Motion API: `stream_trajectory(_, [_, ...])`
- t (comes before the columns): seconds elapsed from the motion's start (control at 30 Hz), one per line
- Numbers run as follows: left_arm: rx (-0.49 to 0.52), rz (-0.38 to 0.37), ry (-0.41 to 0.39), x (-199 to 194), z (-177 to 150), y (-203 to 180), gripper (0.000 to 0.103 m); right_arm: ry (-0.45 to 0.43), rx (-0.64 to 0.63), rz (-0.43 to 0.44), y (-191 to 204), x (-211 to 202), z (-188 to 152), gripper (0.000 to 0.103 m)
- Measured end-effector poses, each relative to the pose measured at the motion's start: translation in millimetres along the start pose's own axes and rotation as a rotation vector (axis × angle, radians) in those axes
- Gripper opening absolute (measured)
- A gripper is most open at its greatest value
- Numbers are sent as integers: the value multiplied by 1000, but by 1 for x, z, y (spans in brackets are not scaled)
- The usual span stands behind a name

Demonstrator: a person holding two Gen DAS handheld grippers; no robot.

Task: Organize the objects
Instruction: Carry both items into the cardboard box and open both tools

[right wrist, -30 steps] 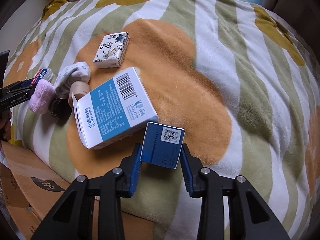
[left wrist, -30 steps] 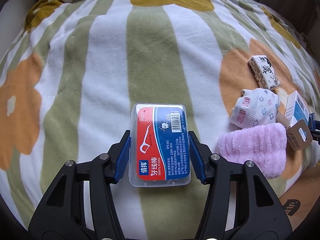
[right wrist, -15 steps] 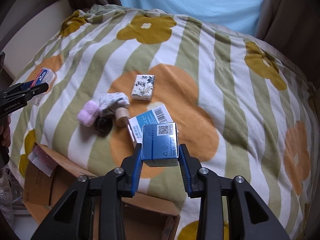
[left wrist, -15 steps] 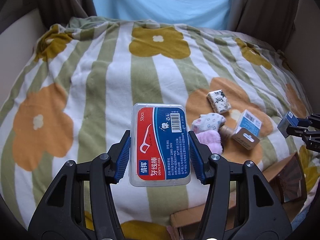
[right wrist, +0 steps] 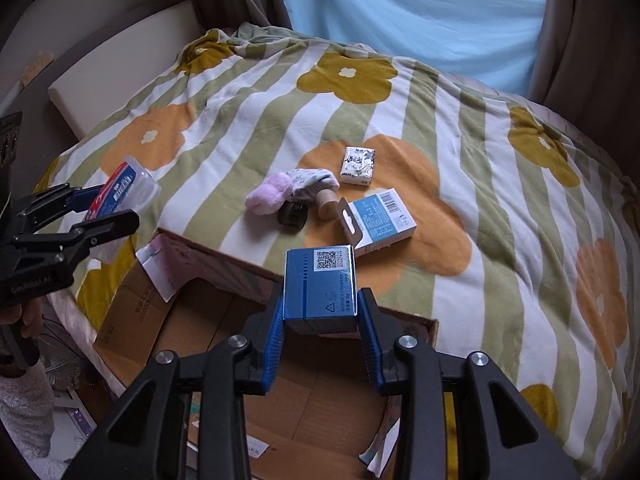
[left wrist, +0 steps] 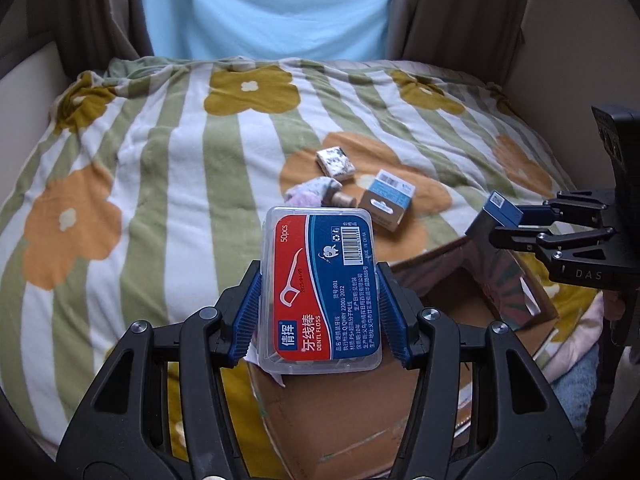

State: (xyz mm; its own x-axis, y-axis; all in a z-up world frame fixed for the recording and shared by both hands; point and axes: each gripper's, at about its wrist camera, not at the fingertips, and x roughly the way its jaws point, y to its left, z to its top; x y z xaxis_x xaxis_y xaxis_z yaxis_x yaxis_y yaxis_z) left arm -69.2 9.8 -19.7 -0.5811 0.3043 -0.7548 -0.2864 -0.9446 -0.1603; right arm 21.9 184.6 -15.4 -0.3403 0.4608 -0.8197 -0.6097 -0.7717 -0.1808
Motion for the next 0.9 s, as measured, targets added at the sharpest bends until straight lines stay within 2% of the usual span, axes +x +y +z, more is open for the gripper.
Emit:
stream_trajectory(0.17, [49, -16, 62, 13, -34, -24, 51, 47, -33, 24, 13, 11, -28, 32])
stream_trajectory(0.3, [85, 15, 113, 29, -60, -38, 51, 95, -39, 34, 17, 29, -48, 32])
stream_trajectory(0.4, [76, 0, 149, 40, -71, -40, 51, 126, -33, 44, 17, 42, -60, 32])
stream_trajectory(0.6, [91, 10, 188, 53, -83, -44, 51, 176, -22, 41, 16, 61, -73, 32])
stream_trajectory(0.9, [113, 5, 201, 53, -79, -47, 51, 188, -16, 39, 16, 62, -68, 32])
